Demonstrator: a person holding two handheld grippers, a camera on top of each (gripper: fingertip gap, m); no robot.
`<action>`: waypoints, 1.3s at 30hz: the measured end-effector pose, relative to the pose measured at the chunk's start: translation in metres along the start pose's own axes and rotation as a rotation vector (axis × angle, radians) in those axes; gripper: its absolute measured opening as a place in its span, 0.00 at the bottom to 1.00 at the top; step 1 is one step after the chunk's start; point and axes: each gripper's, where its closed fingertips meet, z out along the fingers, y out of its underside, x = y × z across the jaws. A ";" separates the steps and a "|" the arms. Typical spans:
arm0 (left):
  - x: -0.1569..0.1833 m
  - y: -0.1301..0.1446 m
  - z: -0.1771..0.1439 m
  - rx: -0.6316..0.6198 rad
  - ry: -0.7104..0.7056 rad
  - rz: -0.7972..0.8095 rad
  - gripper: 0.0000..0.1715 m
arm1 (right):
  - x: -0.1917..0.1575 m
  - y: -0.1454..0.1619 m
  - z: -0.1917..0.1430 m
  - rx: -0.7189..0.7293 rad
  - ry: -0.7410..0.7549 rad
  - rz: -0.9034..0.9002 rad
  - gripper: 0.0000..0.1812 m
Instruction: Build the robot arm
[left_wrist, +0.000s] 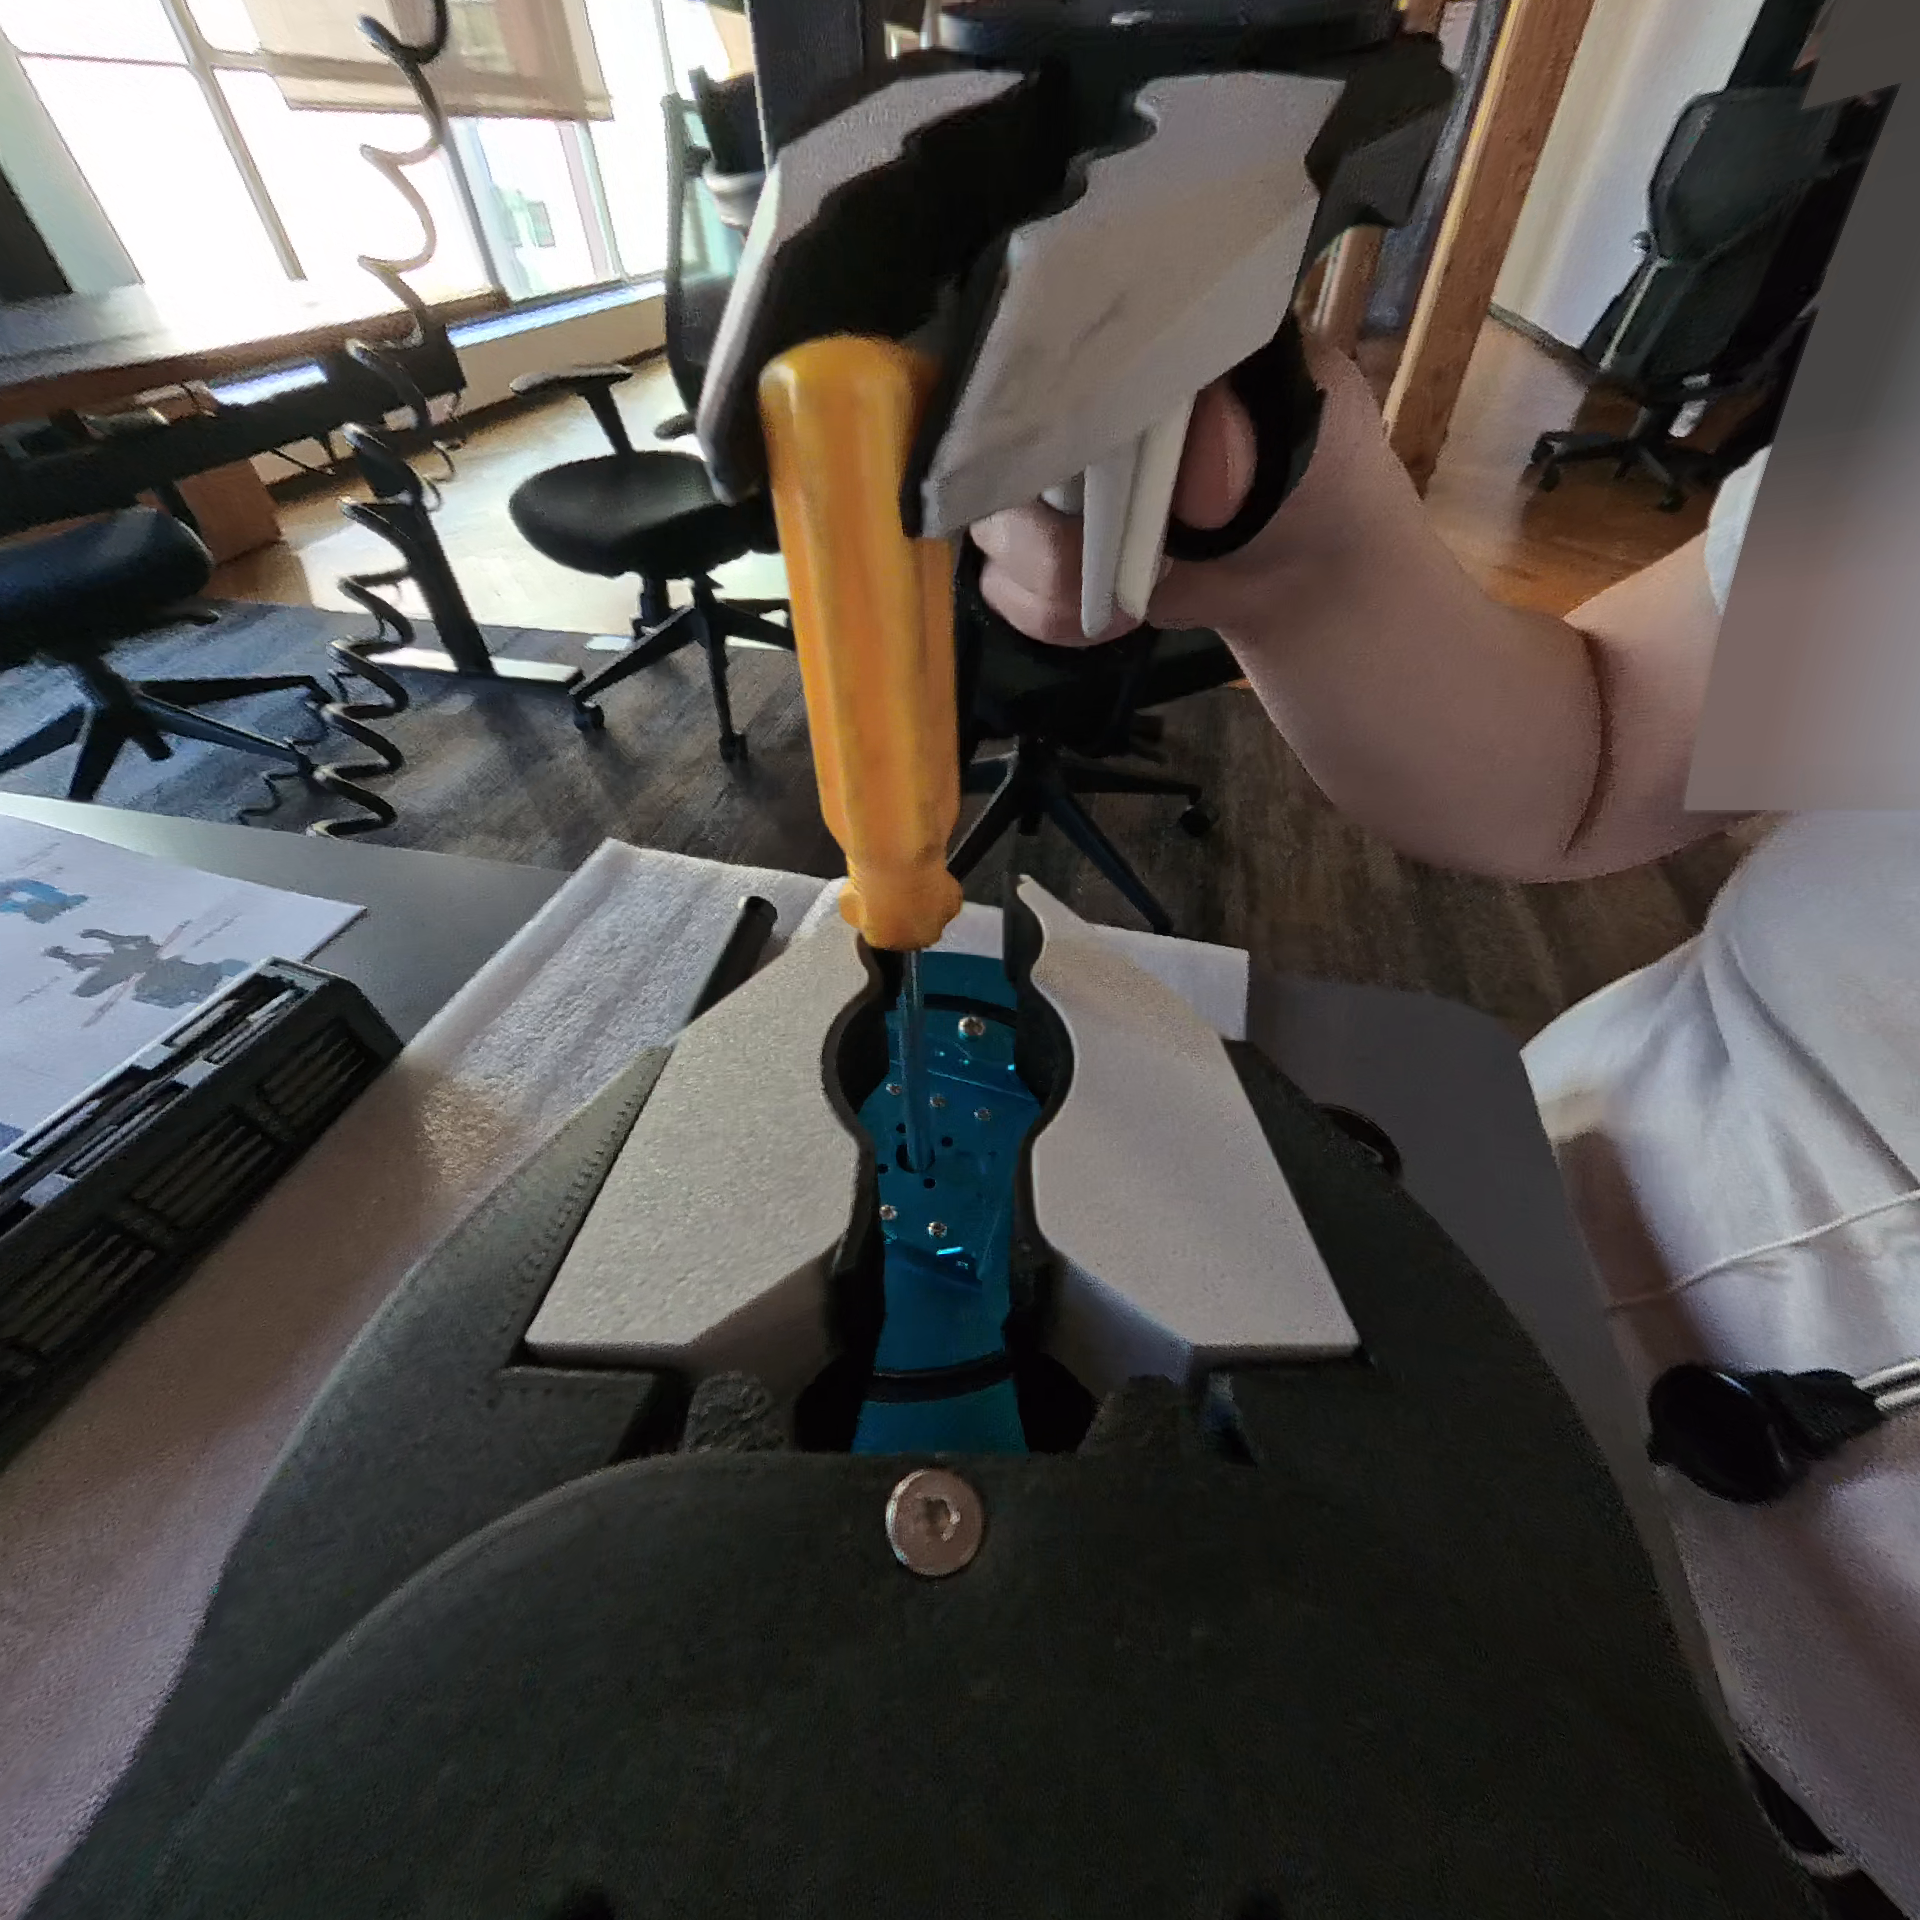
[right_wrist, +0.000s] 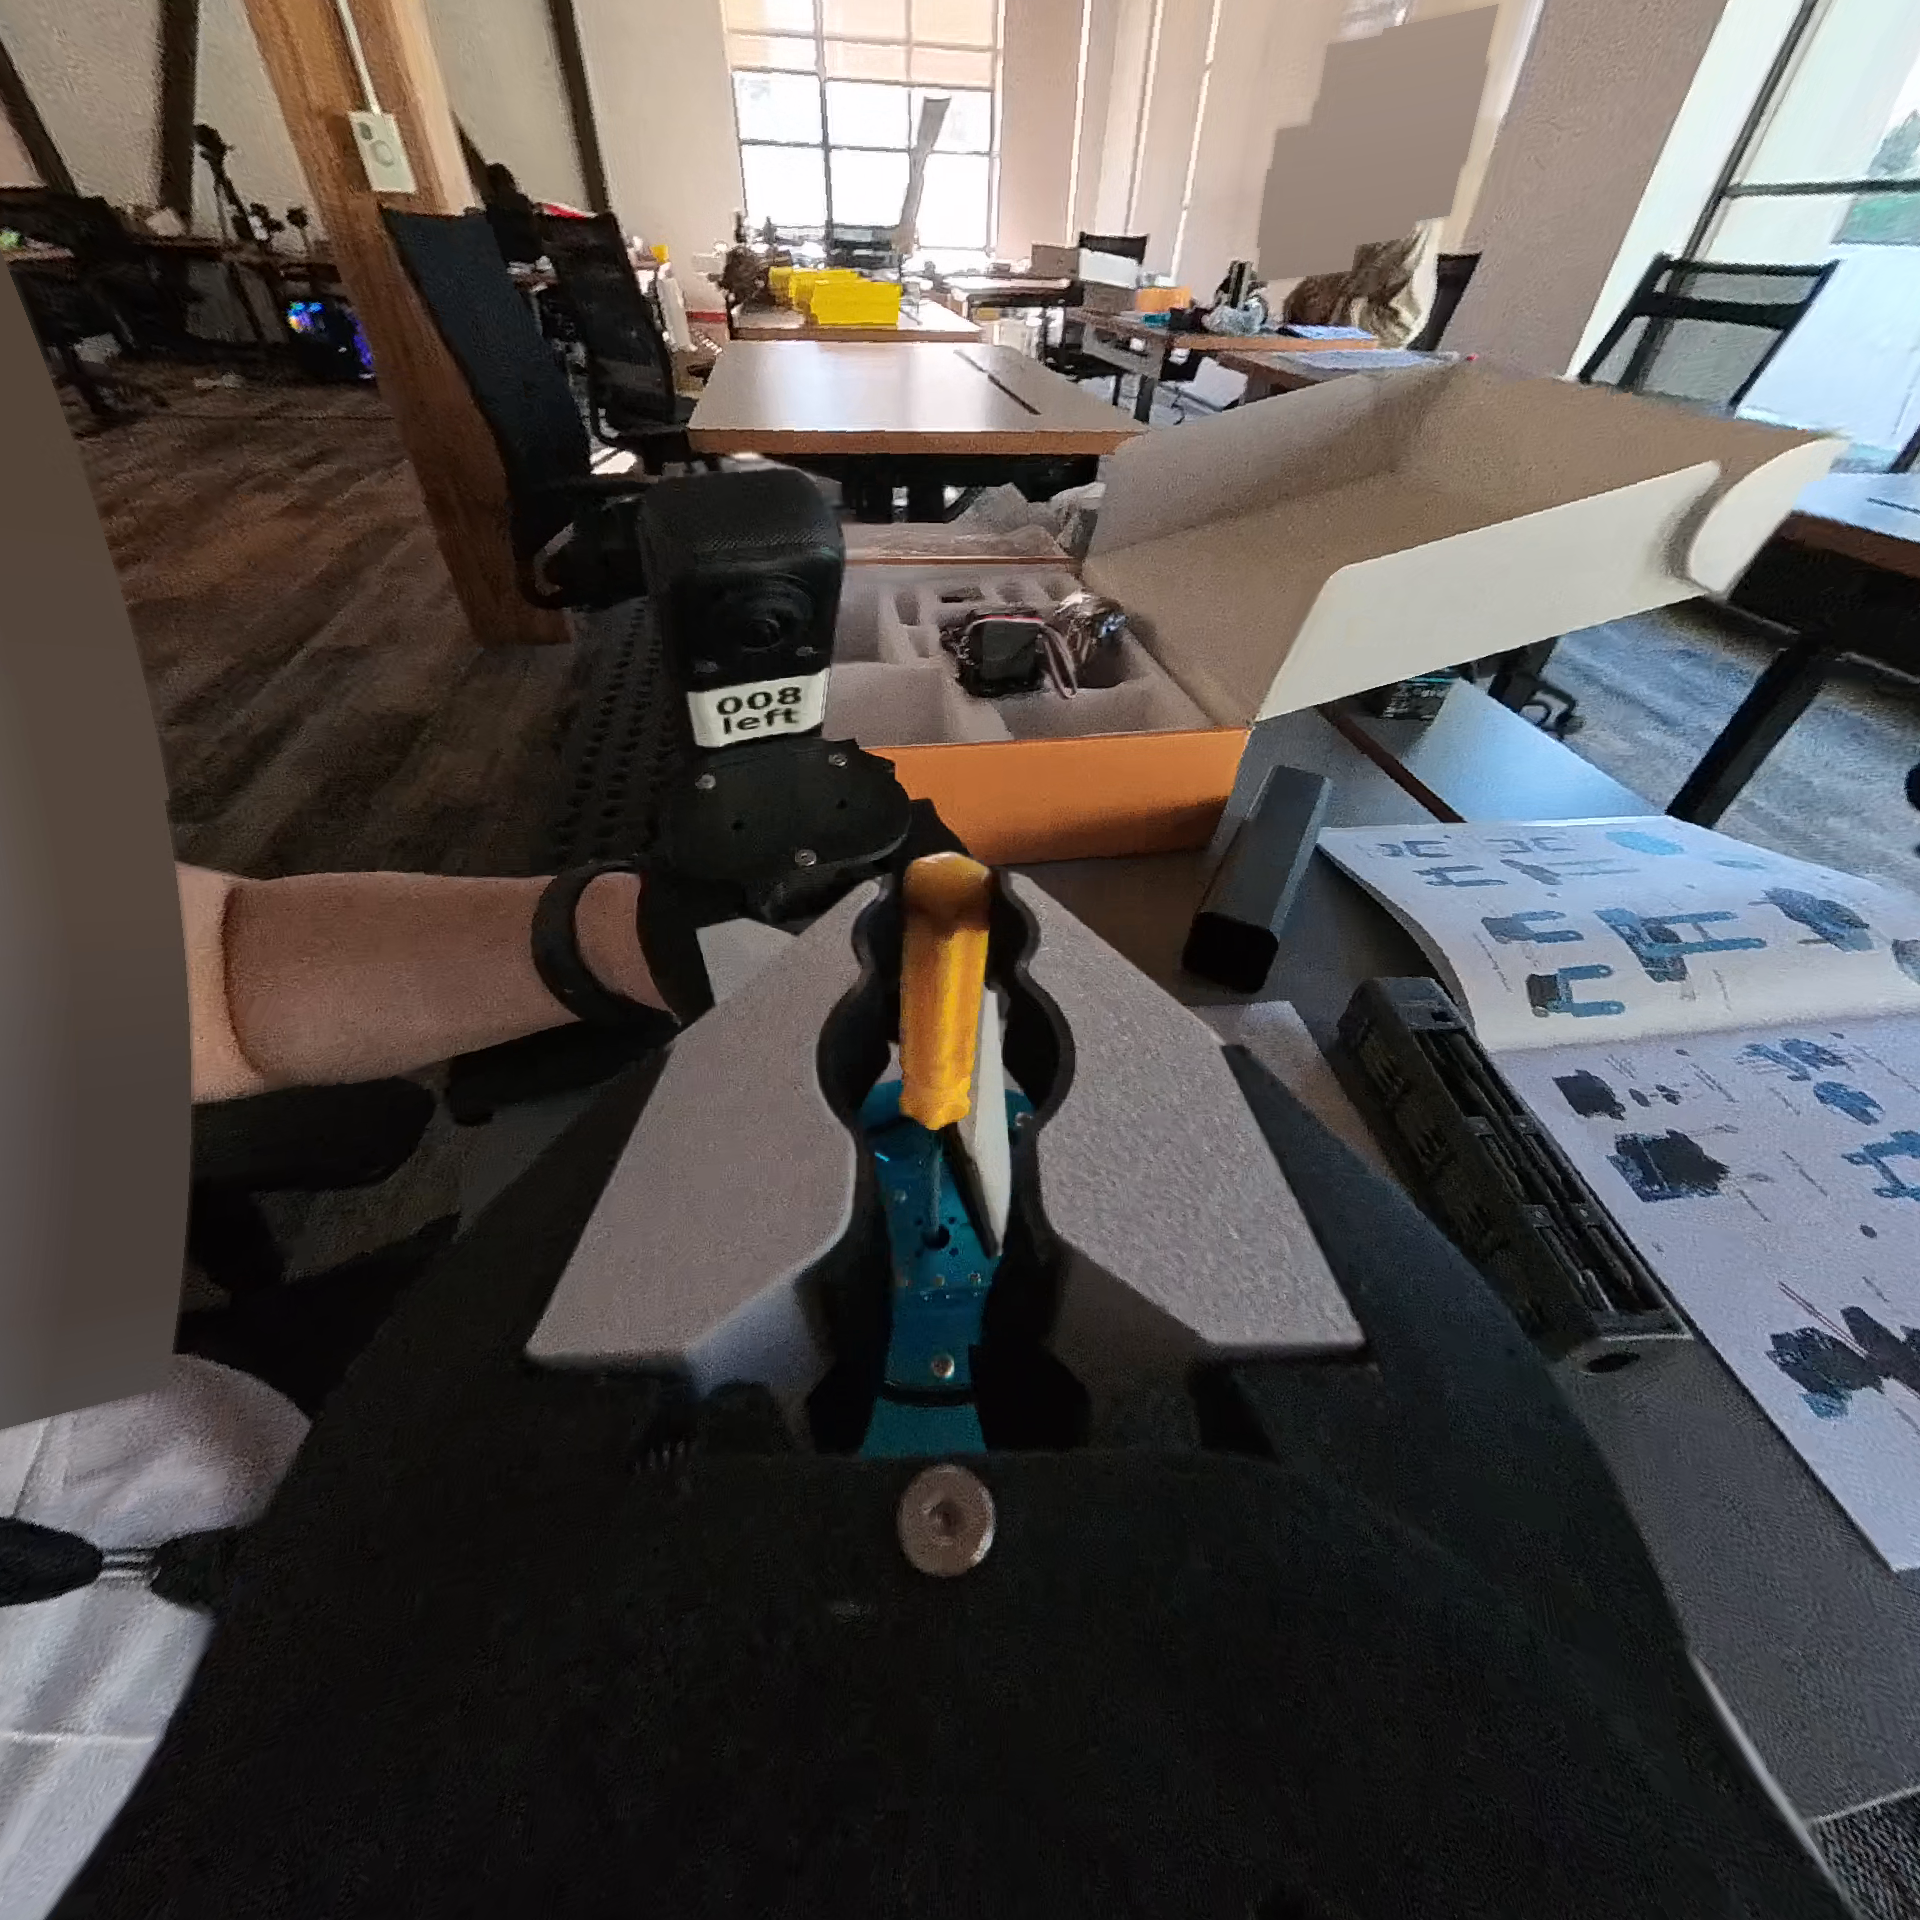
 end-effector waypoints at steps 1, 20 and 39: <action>0.001 0.001 -0.001 -0.003 0.003 0.003 0.11 | 0.001 0.000 -0.001 0.017 0.043 0.001 0.09; -0.009 -0.020 -0.016 0.076 -0.067 0.067 0.10 | 0.005 -0.003 -0.004 -0.014 0.011 -0.105 0.16; -0.002 -0.041 -0.018 0.153 -0.055 0.090 0.09 | -0.009 -0.023 -0.012 0.094 0.038 -0.108 0.09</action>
